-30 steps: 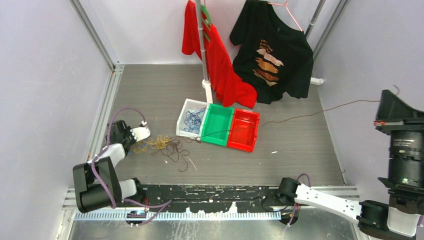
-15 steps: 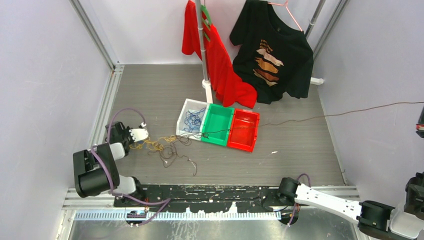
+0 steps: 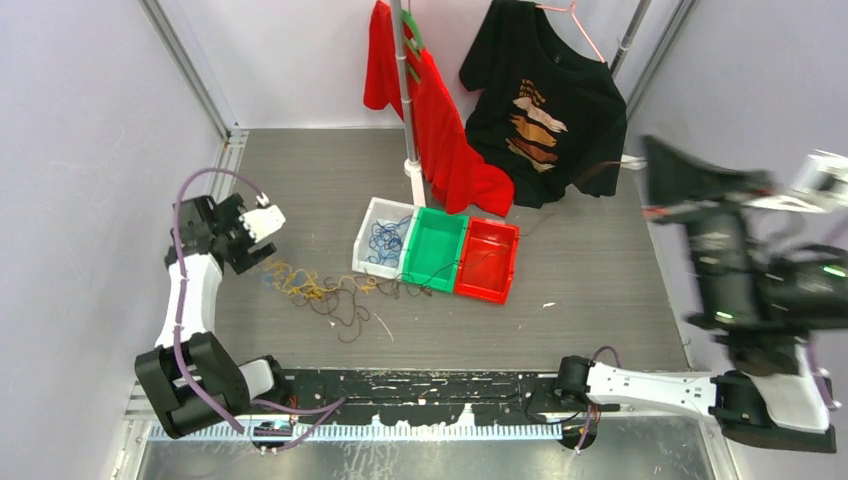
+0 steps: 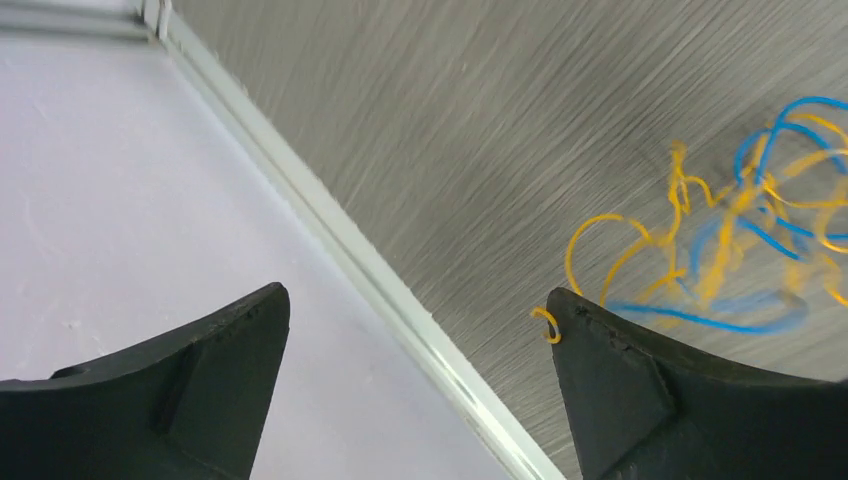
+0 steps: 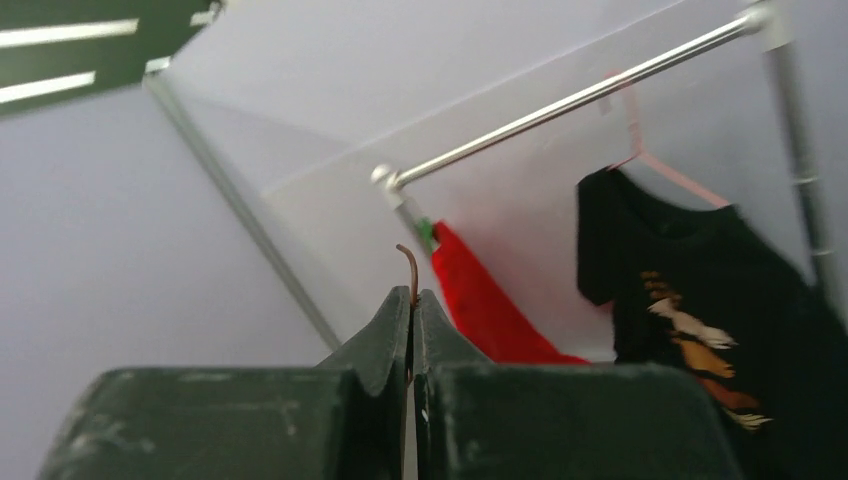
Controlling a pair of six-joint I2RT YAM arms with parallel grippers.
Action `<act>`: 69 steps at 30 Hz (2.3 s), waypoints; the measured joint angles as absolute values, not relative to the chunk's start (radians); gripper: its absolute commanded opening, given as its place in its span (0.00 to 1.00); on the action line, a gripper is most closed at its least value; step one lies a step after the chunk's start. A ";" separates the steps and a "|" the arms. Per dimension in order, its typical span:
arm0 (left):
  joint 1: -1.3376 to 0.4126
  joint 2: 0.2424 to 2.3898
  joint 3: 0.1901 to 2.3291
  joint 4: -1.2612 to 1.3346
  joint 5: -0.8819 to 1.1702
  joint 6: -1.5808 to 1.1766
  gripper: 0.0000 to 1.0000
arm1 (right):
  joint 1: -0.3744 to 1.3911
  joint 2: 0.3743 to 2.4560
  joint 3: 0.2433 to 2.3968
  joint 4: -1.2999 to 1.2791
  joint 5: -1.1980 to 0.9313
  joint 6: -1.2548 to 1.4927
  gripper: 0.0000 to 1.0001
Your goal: Untangle the cables
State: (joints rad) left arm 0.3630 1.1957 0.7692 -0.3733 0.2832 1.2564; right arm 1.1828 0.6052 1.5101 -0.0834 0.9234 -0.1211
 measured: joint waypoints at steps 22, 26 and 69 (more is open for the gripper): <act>-0.251 0.805 1.072 -0.887 0.902 0.703 1.00 | 1.184 1.227 1.670 0.076 0.221 0.273 0.01; -0.373 0.820 1.006 -0.735 0.827 0.637 1.00 | 1.184 1.226 1.691 0.136 0.170 0.303 0.01; -0.556 0.813 1.203 -0.462 0.474 0.354 0.00 | 1.184 0.921 1.176 0.291 0.174 0.280 0.82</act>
